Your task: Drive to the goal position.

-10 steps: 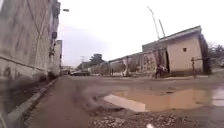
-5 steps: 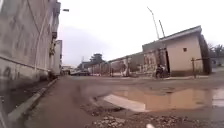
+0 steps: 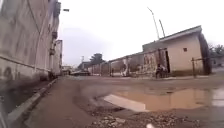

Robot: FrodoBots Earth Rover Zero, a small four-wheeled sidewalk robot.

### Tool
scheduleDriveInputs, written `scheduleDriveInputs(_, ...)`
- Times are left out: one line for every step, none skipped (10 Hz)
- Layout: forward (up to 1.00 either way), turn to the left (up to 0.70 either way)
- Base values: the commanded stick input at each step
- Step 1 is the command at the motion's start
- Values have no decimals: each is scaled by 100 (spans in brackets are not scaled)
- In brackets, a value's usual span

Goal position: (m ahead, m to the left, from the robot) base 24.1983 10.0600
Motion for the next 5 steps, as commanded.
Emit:
scheduleDriveInputs(0,70)
scheduleDriveInputs(0,53)
scheduleDriveInputs(0,12)
scheduleDriveInputs(0,0)
scheduleDriveInputs(0,0)
